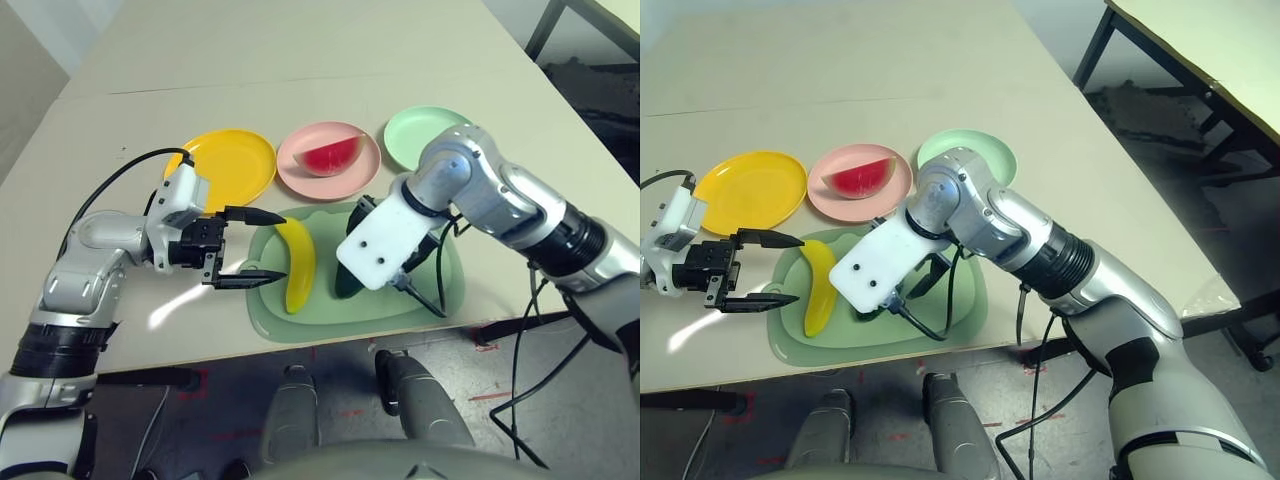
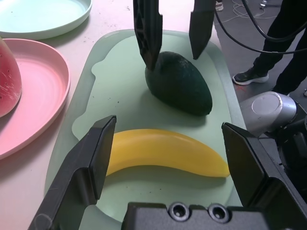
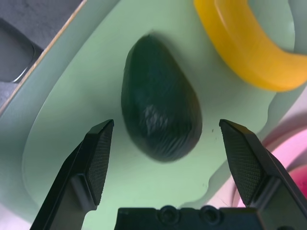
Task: Place the fruits into color-matched plates.
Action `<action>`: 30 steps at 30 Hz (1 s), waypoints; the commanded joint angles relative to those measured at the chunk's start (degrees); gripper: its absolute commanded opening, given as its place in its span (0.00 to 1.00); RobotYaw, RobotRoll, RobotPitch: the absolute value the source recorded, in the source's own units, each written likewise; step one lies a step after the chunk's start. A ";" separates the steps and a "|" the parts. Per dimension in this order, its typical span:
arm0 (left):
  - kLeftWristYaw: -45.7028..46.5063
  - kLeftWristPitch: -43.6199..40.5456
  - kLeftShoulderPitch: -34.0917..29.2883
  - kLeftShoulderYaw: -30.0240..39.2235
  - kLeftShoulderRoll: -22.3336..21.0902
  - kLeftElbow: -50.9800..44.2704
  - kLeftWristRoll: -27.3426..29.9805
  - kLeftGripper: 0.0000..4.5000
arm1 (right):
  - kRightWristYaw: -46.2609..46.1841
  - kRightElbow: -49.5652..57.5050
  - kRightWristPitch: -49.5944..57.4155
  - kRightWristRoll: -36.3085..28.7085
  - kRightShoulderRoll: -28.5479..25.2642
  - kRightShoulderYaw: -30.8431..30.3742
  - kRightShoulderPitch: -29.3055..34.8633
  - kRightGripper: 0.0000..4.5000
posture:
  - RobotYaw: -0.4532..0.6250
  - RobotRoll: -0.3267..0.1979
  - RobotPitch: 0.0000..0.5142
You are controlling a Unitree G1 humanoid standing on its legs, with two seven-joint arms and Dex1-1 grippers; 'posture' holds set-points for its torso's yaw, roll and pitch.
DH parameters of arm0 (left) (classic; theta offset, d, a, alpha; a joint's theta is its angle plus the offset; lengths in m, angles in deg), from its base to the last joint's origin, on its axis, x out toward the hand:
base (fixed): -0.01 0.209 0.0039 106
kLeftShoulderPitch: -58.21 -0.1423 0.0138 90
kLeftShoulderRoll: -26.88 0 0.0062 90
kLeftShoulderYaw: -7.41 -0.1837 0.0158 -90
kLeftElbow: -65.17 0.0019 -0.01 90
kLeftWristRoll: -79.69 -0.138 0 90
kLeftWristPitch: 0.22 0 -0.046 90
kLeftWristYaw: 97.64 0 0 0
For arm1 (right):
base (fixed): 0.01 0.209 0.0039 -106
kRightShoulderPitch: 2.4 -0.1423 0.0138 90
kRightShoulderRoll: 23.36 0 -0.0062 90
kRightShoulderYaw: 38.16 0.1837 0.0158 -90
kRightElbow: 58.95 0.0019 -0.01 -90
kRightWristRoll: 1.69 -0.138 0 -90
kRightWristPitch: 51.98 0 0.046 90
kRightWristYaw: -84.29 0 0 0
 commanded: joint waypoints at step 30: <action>-0.12 1.41 -1.28 -0.14 0.06 0.11 -1.38 1.00 | -0.19 -1.66 -0.38 4.04 3.70 -0.19 4.47 0.99 | 0.41 0.62 0.42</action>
